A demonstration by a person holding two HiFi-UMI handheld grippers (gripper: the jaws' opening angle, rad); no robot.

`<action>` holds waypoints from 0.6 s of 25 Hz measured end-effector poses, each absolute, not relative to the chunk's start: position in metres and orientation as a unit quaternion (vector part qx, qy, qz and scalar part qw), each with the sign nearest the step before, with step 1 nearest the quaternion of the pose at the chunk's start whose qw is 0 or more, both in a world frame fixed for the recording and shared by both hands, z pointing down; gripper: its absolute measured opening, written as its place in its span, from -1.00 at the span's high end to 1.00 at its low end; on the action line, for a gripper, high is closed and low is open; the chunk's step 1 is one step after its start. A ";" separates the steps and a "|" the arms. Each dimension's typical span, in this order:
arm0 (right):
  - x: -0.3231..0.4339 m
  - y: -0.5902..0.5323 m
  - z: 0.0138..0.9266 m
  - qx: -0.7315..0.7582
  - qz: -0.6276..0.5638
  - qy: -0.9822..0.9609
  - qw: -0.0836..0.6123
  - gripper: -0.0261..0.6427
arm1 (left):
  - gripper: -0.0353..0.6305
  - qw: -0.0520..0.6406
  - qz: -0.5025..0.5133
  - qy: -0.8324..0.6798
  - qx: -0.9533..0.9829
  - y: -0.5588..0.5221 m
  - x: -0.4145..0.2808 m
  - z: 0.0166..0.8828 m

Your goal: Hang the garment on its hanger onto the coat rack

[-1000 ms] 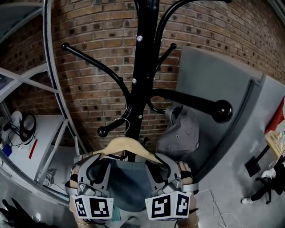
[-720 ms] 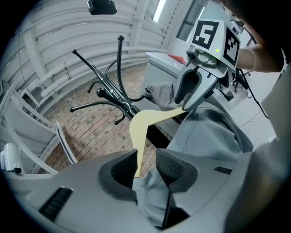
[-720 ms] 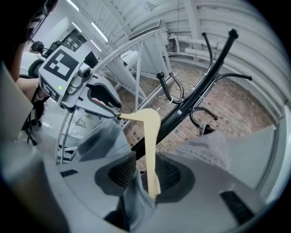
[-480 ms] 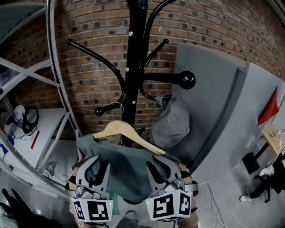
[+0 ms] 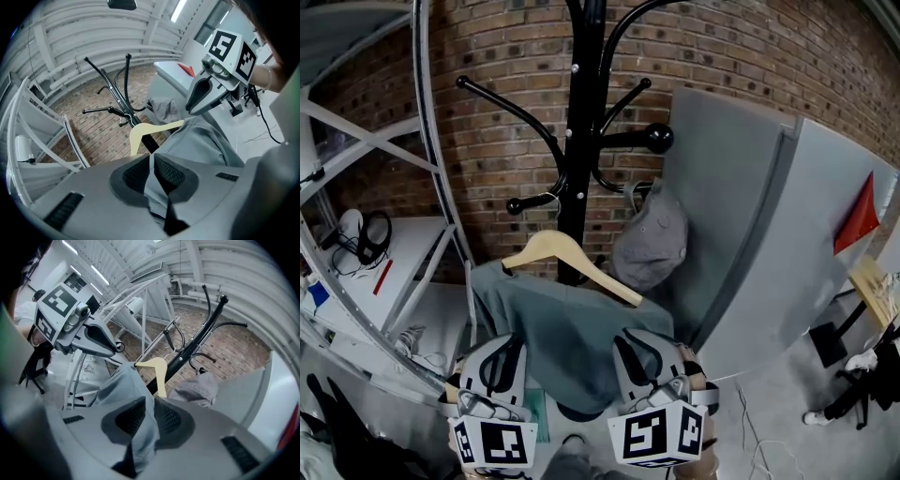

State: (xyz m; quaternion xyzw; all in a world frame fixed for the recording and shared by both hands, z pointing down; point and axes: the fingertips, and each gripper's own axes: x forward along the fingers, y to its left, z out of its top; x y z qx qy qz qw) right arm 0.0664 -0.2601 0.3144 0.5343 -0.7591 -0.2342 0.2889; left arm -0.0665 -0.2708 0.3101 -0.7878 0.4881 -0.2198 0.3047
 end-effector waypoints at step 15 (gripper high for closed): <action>0.064 -0.236 0.328 0.540 -0.217 -0.769 0.263 0.74 | 0.88 0.270 -0.217 0.486 -0.802 -0.238 -0.070 0.330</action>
